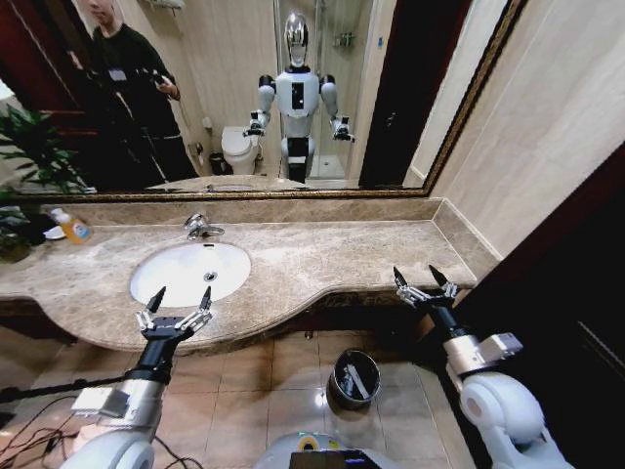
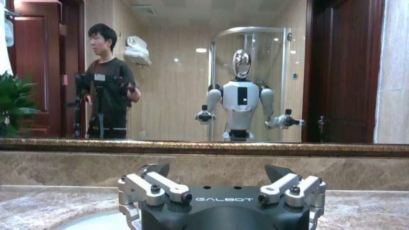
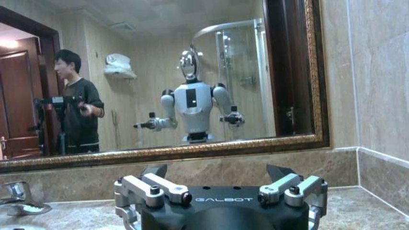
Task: Pick up the trash from the sink and place it in the trash bin.
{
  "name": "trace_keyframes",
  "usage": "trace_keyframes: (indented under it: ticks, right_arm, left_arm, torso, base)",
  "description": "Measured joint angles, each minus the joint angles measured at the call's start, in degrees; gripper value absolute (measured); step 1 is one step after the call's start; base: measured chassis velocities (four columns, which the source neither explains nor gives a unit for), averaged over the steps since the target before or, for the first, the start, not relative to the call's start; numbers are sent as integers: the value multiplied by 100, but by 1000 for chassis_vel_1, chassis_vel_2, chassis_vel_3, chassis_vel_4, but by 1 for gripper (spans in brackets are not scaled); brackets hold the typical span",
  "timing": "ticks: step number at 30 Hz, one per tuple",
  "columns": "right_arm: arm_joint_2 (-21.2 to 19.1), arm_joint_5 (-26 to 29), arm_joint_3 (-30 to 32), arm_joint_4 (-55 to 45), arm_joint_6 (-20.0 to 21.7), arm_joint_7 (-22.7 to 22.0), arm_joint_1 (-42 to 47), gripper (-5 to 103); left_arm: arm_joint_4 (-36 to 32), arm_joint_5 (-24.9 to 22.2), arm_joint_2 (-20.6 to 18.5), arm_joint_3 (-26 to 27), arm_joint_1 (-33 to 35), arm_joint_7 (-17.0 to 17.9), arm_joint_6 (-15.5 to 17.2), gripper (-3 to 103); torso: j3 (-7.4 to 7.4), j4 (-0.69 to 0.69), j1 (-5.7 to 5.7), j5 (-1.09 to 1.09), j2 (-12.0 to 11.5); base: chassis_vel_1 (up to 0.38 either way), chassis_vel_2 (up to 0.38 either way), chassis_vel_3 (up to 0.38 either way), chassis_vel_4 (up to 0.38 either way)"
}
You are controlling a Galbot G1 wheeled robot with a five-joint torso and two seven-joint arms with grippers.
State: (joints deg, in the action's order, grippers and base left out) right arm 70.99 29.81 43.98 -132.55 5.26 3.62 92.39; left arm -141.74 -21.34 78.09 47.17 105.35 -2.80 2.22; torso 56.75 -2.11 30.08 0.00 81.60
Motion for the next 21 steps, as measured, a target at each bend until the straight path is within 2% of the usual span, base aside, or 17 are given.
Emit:
trace_keyframes:
  ticks: [21]
  right_arm:
    - [3, -10, -14, 49, -21, -5, -7, 100]
  left_arm:
    - [0, 0, 0, 0, 0, 0, 0, 100]
  torso:
    - [0, 0, 0, 0, 0]
  base:
    - [0, 0, 0, 0]
